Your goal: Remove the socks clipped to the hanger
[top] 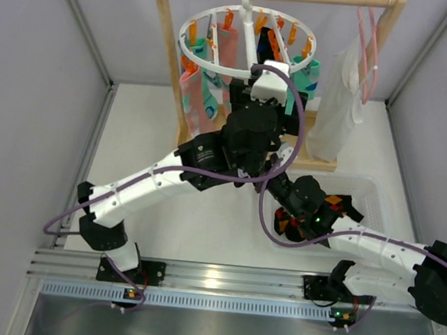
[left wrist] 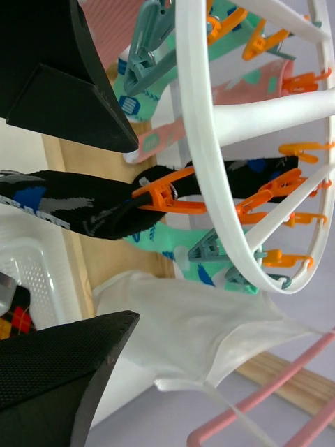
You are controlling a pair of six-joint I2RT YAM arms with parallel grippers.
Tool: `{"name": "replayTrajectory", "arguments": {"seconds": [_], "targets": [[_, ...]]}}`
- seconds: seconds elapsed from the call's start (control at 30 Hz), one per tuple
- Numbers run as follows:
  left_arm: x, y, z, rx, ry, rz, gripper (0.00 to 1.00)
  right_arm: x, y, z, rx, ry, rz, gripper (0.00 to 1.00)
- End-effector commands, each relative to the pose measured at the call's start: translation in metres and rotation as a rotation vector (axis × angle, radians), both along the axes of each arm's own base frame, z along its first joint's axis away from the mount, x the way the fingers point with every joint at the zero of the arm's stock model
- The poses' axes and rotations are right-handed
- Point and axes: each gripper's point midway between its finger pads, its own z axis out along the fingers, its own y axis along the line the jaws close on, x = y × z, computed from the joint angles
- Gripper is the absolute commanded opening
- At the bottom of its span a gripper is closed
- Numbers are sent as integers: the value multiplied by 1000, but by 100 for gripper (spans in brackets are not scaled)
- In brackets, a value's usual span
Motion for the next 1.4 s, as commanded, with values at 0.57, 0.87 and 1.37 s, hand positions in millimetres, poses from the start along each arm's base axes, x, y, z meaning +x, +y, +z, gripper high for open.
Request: {"name": "replayTrajectory", "arguments": {"seconds": [0.57,0.87,1.37], "targets": [[58,24,0,58,-9,154,92,-13,21,33,68,-48,46,0],[78,17,9,23,-24,128,81,-21,28,23,47,-34,94,0],[88,18,7,-23,-12,119,33,-26,25,12,27,-25,90,0]]}}
